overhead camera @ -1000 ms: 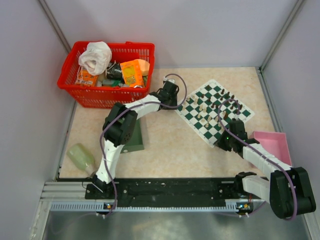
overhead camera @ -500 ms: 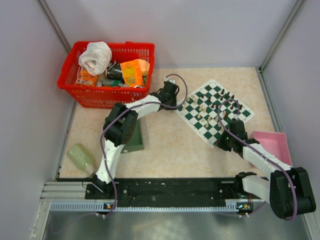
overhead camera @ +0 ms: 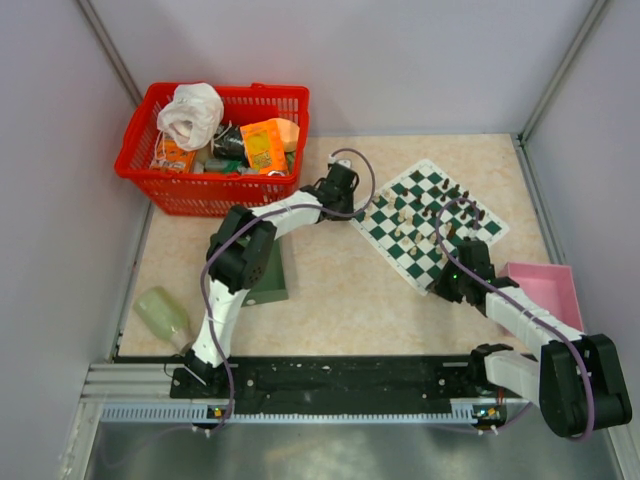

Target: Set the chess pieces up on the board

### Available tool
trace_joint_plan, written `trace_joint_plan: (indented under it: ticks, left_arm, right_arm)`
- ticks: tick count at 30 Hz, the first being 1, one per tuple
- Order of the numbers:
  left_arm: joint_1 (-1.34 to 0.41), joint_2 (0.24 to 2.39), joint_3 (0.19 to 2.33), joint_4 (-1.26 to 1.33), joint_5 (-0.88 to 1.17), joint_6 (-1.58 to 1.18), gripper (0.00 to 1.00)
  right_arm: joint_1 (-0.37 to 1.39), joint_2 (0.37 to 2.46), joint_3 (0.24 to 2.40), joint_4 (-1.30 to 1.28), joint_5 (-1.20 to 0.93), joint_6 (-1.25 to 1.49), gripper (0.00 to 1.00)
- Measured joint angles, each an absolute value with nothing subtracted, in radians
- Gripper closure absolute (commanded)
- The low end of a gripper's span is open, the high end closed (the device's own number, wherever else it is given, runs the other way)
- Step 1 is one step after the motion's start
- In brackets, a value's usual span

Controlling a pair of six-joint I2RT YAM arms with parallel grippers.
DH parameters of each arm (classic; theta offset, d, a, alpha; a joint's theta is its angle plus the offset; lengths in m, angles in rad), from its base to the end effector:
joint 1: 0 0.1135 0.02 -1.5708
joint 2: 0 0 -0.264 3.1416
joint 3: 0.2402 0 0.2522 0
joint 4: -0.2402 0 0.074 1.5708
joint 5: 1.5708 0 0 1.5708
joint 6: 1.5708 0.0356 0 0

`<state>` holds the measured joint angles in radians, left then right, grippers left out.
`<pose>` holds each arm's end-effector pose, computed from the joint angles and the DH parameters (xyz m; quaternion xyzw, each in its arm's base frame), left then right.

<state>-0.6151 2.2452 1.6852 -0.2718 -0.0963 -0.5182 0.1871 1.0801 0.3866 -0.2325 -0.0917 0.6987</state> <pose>0.4087 -0.2846 0.1595 0.0278 0.9312 -0.1558 0.3284 0.1842 0.0382 0.1484 0.2257 0.9203 0.1749 0.2673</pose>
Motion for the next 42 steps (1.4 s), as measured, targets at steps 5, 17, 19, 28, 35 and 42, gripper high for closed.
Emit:
trace_joint_plan:
  ticks: [5, 17, 19, 28, 35, 42]
  left_arm:
    - [-0.615, 2.227, 1.651, -0.252, -0.098, -0.526, 1.0]
    - [-0.615, 2.104, 1.464, -0.228, -0.111, -0.558, 1.0]
    - [-0.615, 2.083, 1.434, -0.227, -0.118, -0.563, 1.0]
    - [-0.619, 1.997, 1.32, -0.24, -0.14, -0.573, 1.0]
    - [-0.622, 1.932, 1.235, -0.241, -0.139, -0.574, 1.0]
    - [-0.622, 1.879, 1.164, -0.239, -0.139, -0.577, 1.0]
  right_arm:
    - [0.187, 1.08, 0.387, -0.236, -0.107, 0.699, 1.0]
    - [0.187, 1.081, 0.386, -0.275, -0.147, 0.698, 1.0]
    - [0.187, 1.08, 0.387, -0.282, -0.15, 0.698, 1.0]
    - [0.188, 1.033, 0.387, -0.358, -0.165, 0.691, 1.0]
    - [0.204, 0.982, 0.379, -0.411, -0.18, 0.708, 1.0]
    - [0.266, 0.931, 0.371, -0.459, -0.166, 0.756, 1.0]
